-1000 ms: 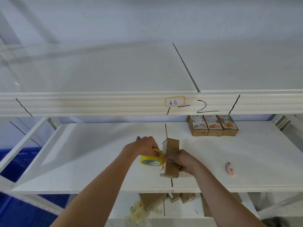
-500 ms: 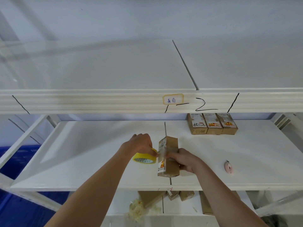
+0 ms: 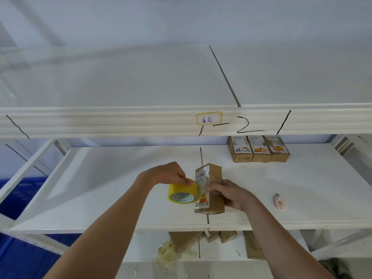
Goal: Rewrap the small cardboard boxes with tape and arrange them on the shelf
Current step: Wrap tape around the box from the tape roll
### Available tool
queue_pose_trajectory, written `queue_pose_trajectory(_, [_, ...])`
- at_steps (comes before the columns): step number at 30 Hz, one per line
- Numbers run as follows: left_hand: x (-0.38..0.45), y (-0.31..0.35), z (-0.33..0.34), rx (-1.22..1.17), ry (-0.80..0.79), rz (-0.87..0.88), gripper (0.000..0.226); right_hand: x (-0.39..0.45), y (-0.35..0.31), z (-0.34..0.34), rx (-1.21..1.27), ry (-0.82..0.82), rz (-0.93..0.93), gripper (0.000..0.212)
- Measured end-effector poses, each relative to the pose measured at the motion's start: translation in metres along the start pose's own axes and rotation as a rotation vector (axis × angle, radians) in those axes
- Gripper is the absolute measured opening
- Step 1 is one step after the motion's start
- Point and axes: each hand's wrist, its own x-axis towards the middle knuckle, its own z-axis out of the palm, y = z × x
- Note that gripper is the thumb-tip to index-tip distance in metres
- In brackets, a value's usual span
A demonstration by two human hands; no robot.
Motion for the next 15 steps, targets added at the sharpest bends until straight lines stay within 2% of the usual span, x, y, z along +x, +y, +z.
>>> queue_pose_trajectory(4, [0.0030, 0.0002, -0.0010, 0.082, 0.032, -0.047, 0.042, -0.0025, -0.0013, 0.0051, 0.017, 0.001, 0.003, 0.037])
queue_pose_trajectory(8, [0.0066, -0.0032, 0.0034, 0.184, 0.102, -0.109, 0.053, -0.0052, -0.0074, 0.0091, 0.052, -0.005, -0.017, 0.028])
queue_pose_trajectory(15, [0.0057, 0.0012, 0.0072, 0.237, 0.234, -0.098, 0.061, -0.0064, -0.0077, 0.0087, 0.083, -0.018, -0.024, 0.024])
